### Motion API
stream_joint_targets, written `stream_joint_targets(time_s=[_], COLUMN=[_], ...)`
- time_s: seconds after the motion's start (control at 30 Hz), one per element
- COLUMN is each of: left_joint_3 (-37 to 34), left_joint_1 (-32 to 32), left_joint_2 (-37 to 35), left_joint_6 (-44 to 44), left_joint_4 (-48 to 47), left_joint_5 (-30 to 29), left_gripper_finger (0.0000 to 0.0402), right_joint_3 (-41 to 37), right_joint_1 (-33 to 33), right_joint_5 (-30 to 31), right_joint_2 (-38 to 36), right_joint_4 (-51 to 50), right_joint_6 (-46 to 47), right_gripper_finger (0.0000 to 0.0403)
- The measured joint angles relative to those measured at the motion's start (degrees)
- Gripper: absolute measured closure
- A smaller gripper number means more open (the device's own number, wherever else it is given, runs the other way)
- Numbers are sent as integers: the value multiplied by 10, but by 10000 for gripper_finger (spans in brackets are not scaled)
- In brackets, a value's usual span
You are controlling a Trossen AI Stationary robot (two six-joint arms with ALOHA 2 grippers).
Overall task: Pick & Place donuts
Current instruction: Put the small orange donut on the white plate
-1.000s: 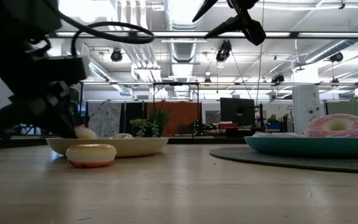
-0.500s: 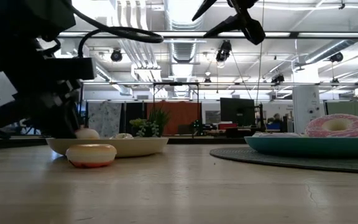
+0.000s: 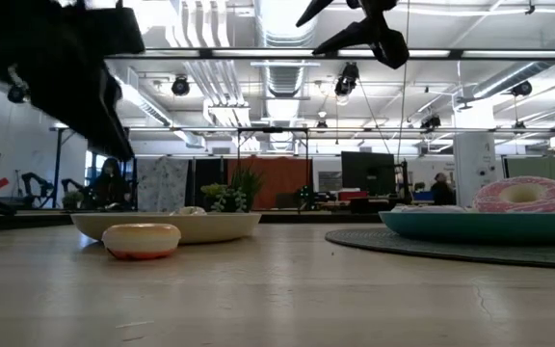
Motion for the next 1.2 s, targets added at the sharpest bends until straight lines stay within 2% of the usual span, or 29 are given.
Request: stream_joint_targets(time_s=[0.17, 0.3, 0.47, 0.67, 0.93, 1.03, 1.2], left_joint_3=[0, 0, -1, -1, -1, -1, 0], left_joint_1=[-24, -55, -96, -122, -132, -134, -141], left_joint_2=[-71, -84, -52, -40, -68, -78, -96], left_joint_6=[-28, -21, -22, -134, -284, -309, -285], left_joint_4=[9, 35, 30, 29, 28, 31, 30], left_joint_5=[6, 28, 31, 31, 30, 17, -11], left_gripper_finger=[275, 275, 275, 275, 275, 275, 275], right_joint_3=[0, 0, 8, 56, 178, 233, 333], right_joint_1=[8, 19, 65, 110, 126, 126, 126], right_joint_5=[-64, -116, -169, -230, -225, -202, -123], right_joint_2=[14, 54, 137, 233, 363, 414, 480], right_joint_4=[-1, 9, 67, 66, 66, 45, -81], right_joint_6=[-33, -55, -182, -350, -564, -596, -580], right_gripper_finger=[225, 225, 225, 225, 225, 225, 225])
